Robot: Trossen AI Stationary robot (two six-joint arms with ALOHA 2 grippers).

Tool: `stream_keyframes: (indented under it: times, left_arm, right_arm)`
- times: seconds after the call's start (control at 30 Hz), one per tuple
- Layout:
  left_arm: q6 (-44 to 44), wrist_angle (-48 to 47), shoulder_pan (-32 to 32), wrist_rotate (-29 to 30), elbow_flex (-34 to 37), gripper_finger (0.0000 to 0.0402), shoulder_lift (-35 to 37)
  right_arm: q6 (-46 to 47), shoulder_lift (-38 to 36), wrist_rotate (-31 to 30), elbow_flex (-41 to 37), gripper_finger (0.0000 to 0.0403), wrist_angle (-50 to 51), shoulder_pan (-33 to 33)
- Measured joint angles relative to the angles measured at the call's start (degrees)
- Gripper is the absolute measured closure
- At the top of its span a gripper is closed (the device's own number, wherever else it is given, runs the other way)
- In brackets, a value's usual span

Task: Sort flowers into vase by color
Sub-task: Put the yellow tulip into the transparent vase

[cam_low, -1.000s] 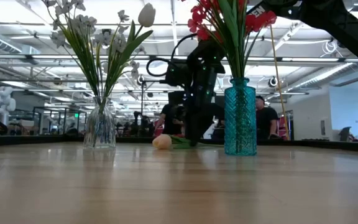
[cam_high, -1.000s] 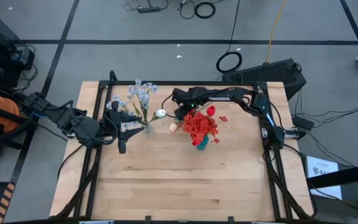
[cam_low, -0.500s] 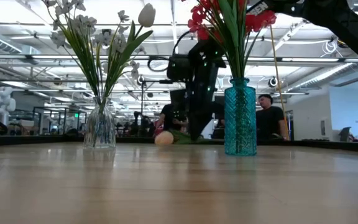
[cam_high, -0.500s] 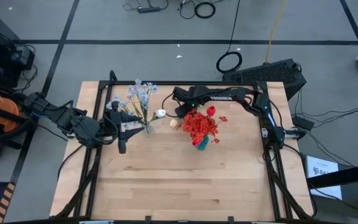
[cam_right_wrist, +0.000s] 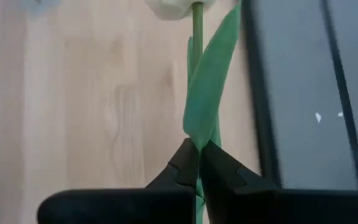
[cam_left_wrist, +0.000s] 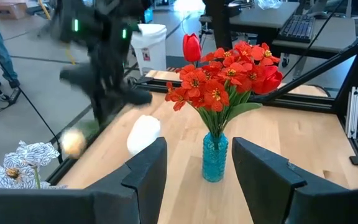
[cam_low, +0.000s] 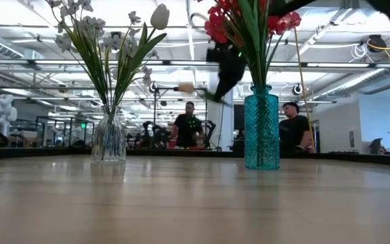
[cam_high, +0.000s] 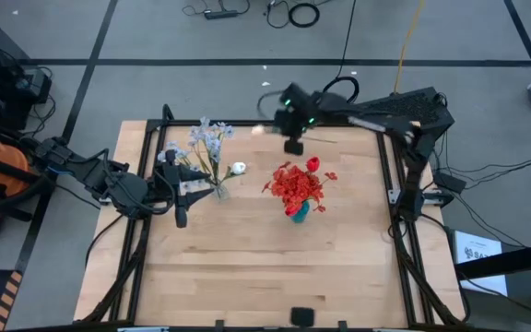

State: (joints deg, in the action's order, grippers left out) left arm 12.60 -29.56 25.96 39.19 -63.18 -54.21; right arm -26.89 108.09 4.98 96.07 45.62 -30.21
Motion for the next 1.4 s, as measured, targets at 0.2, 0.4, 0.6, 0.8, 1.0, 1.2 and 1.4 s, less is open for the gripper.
stream_keyframes:
  times: [0.2, 0.4, 0.6, 0.8, 1.0, 1.2, 1.4]
  left_arm:
    - [-0.02, 0.02, 0.00, 0.31, 0.00, 0.0214, 0.00]
    - [-0.02, 0.04, 0.00, 0.31, 0.00, 0.0214, 0.00]
    - [-0.02, 0.07, 0.00, 0.31, 0.00, 0.0214, 0.01]
    - [0.04, 0.11, 0.00, 0.33, 0.00, 0.0214, 0.01]
    - [0.16, 1.14, 0.00, 0.31, 0.00, 0.0214, 0.00]
    - [0.13, 4.45, 0.00, 0.32, -0.02, 0.0214, -3.09]
    - [0.56, 6.84, 0.00, -0.01, -0.02, 0.0214, -7.73]
  right_arm:
    - [8.72, -10.40, 1.10, 0.00, 0.0403, 0.25, -3.76]
    - [18.31, -22.63, 0.87, 0.00, 0.0403, 0.33, -5.39]
    - [30.93, -33.62, 0.87, 0.02, 0.0403, 6.07, -4.37]
    - [39.78, -41.94, 1.14, 0.02, 0.0402, 12.96, 0.41]
    - [45.18, -47.47, 1.37, 0.02, 0.0402, 12.56, 9.07]
    - [48.20, -48.77, 1.09, -0.65, 0.0402, 6.64, 19.01]
    - [50.22, -47.56, 1.33, -8.50, 0.0402, -8.11, 29.52]
